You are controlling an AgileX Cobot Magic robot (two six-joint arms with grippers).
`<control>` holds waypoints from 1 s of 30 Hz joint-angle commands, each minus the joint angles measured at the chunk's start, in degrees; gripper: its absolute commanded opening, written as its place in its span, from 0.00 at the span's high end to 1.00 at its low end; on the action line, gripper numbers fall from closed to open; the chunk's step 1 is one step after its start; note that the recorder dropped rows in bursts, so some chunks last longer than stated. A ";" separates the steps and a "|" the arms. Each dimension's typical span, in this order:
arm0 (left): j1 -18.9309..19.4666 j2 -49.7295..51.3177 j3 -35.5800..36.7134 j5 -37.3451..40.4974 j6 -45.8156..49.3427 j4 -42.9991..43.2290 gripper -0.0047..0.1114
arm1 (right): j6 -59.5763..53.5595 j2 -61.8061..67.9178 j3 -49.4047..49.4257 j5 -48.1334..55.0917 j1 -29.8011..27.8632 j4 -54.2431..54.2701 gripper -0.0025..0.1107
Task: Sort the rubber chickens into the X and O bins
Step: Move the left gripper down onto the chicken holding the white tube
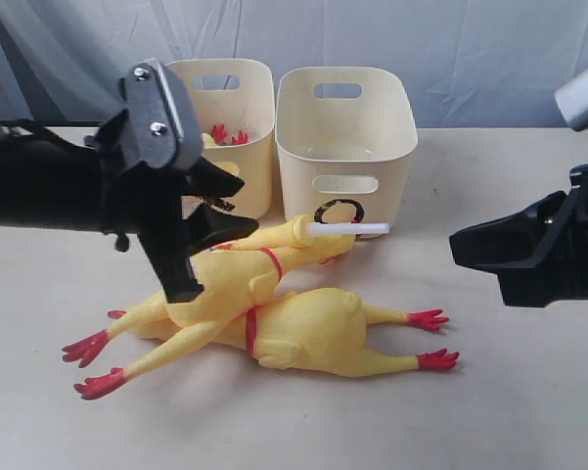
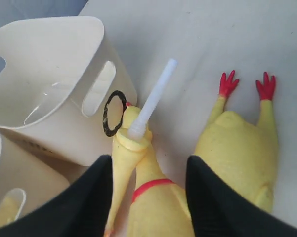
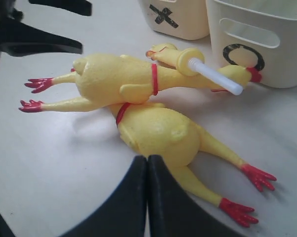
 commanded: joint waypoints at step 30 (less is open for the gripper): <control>-10.63 24.84 -15.33 -17.10 1.75 -9.49 0.32 | -0.05 -0.06 -0.46 0.02 0.12 2.29 0.99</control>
